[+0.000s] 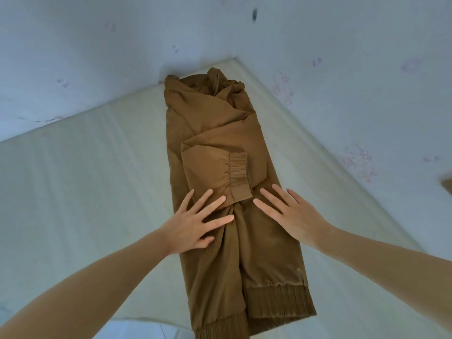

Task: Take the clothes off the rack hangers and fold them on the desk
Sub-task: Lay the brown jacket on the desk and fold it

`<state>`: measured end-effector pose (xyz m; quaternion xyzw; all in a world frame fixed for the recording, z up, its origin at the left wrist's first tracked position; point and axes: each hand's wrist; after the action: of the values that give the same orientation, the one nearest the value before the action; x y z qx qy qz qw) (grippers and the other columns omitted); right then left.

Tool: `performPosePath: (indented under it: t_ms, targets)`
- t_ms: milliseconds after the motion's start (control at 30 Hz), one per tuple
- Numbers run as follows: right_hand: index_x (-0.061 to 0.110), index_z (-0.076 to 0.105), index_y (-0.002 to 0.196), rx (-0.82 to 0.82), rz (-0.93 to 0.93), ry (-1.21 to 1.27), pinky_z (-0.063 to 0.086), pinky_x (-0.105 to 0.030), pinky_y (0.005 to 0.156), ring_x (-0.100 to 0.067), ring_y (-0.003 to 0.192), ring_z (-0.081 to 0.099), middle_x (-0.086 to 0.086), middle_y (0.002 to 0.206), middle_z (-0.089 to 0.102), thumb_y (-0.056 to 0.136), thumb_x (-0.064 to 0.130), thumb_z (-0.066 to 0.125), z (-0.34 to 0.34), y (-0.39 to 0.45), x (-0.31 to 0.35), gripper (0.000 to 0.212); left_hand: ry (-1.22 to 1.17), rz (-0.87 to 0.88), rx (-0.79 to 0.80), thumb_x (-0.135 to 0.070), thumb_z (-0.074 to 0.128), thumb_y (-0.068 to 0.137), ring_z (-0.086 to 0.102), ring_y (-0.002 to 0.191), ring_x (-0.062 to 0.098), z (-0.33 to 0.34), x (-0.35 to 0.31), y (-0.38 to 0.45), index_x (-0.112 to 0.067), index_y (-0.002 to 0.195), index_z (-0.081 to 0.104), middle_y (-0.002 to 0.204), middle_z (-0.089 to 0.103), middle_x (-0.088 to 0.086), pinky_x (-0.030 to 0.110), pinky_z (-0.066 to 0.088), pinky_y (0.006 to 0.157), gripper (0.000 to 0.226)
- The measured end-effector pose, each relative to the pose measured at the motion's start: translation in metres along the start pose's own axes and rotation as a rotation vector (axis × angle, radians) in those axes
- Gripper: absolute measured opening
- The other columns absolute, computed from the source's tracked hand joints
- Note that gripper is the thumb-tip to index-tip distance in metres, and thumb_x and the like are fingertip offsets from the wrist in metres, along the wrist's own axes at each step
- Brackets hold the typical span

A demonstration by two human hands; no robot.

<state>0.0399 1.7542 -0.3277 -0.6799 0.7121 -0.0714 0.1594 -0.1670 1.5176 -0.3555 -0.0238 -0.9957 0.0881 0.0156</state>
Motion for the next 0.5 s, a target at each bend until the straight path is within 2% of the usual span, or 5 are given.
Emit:
performPosePath:
  t_ms: [67,133,233,400,500]
  targets:
    - [0.04,-0.007,0.151,0.077,-0.091,-0.017,0.021,-0.048,0.114,-0.037,0.146,0.013,-0.009,0.162,0.009,0.081,0.026,0.075,0.005,-0.024,0.006,0.109,0.048,0.089,0.025,-0.057,0.032,0.096,0.014,0.146,0.043,-0.001,-0.02,-0.021,-0.04,0.154,0.015,0.162,0.018,0.003,0.063,0.019,0.112,0.063]
    - [0.042,0.0,0.152,0.088,-0.148,-0.045,0.032,-0.051,0.111,-0.039,0.144,0.021,-0.012,0.161,0.014,0.074,0.024,0.081,0.007,-0.047,0.012,0.114,0.068,0.168,0.072,-0.057,0.035,0.095,0.011,0.147,0.041,-0.001,-0.038,-0.043,-0.038,0.154,0.017,0.161,0.02,-0.002,0.063,0.019,0.115,0.064]
    - [0.041,0.005,0.153,0.106,-0.19,-0.068,0.039,-0.053,0.106,-0.041,0.142,0.026,-0.013,0.159,0.02,0.067,0.018,0.085,0.012,-0.075,0.024,0.119,0.008,0.205,0.092,-0.056,0.037,0.094,0.003,0.148,0.036,-0.002,-0.065,-0.072,-0.037,0.155,0.012,0.162,0.016,-0.007,0.058,0.007,0.112,0.069]
    - [0.036,0.014,0.153,0.076,-0.243,-0.134,0.044,-0.049,0.102,-0.041,0.136,0.037,-0.012,0.154,0.033,0.06,0.01,0.087,0.024,-0.114,0.043,0.122,-0.137,0.14,0.203,-0.056,0.03,0.097,-0.03,0.143,0.028,-0.004,-0.105,-0.084,-0.052,0.149,-0.005,0.162,-0.01,-0.014,0.059,-0.024,0.11,0.063]
    - [0.036,0.018,0.153,0.076,-0.24,-0.149,0.049,-0.046,0.098,-0.039,0.134,0.041,-0.012,0.152,0.037,0.056,0.007,0.09,0.028,-0.119,0.041,0.124,-0.13,0.145,0.293,-0.052,0.027,0.097,-0.038,0.139,0.024,-0.004,-0.106,-0.083,-0.055,0.147,-0.01,0.16,-0.019,-0.017,0.06,-0.026,0.107,0.062]
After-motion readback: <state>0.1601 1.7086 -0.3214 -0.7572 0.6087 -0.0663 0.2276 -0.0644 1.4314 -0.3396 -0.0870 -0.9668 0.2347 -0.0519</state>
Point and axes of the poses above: each hand's wrist, its own y-axis towards the middle knuckle, its own z-axis out of the palm, x = y × z
